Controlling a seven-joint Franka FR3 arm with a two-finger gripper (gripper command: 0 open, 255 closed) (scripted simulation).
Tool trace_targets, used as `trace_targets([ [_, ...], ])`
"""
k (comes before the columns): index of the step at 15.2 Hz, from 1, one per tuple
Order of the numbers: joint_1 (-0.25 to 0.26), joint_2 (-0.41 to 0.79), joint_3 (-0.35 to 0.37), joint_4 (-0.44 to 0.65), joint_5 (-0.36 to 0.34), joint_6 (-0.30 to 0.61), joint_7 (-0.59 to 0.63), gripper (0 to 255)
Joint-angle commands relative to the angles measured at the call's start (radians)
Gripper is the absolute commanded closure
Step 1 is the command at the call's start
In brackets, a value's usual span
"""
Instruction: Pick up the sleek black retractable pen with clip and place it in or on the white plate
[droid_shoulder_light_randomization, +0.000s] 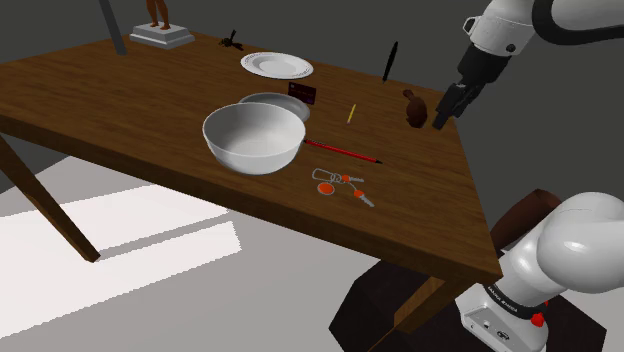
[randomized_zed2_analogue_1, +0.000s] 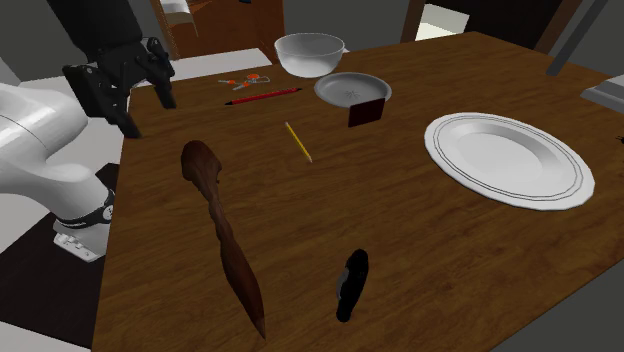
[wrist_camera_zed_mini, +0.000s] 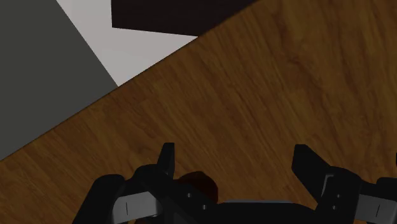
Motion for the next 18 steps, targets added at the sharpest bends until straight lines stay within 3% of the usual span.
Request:
trace_targets([
  [1, 0.000, 0.000, 0.000, 0.000, 0.000, 0.000, 0.000, 0],
  [10, -0.034, 0.214, -0.132, 0.116, -0.041, 0.235, -0.151, 0],
  [18, -0.030, 0.431, -0.245, 0.295, 0.004, 0.387, -0.298, 0],
])
